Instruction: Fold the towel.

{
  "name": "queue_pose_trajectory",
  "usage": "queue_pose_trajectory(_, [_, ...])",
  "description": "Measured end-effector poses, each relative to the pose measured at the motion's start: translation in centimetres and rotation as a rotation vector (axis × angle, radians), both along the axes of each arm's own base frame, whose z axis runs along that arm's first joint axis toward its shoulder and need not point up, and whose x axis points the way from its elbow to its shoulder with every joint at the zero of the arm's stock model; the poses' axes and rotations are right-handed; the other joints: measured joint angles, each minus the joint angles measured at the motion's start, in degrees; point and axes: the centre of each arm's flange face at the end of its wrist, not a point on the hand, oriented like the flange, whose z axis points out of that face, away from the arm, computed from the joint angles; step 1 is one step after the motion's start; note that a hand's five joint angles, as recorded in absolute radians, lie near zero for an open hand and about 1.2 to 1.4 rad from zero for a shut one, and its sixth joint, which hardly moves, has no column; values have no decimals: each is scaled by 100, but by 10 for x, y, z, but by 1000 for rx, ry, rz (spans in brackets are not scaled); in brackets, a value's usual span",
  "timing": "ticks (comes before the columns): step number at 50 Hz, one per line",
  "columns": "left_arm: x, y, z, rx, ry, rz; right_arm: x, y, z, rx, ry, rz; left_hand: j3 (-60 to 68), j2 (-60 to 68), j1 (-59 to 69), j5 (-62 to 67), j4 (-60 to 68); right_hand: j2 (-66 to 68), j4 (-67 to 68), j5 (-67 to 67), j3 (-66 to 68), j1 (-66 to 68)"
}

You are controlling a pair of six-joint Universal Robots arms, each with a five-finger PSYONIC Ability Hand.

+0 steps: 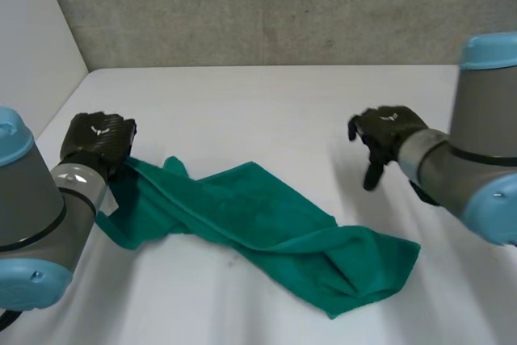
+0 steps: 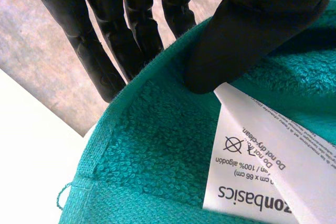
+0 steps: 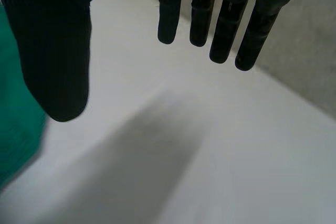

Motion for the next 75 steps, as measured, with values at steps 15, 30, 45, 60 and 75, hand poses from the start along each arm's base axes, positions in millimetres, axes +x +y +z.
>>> queue_pose_trajectory(15, [5, 5, -3, 14, -4, 4, -33, 43, -40, 384, -2, 107, 0, 2, 0, 0, 2, 10, -125, -120, -98, -113])
queue_pose_trajectory(30, [-6, -35, 41, -155, 48, -9, -20, -26, -9, 63, -75, 52, 12, 8, 2, 0, 5, 4258, 4351, 4094, 4258, 3406])
queue_pose_trajectory(45, [-33, -70, 230, -853, 313, -41, -38, -22, 222, -913, -375, -116, 17, 12, 3, 0, 6, 4258, 4354, 4095, 4266, 3407])
queue_pose_trajectory(60, [-32, -56, 56, -398, 157, -59, -28, -43, 49, -380, -90, -100, 17, 15, 4, 0, 6, 4258, 4376, 4101, 4308, 3407])
queue_pose_trajectory(75, [-22, -38, -52, -93, 51, -50, -35, -40, -85, -30, 28, -118, 17, 15, 5, 0, 6, 1063, 1040, 1067, 1008, 883])
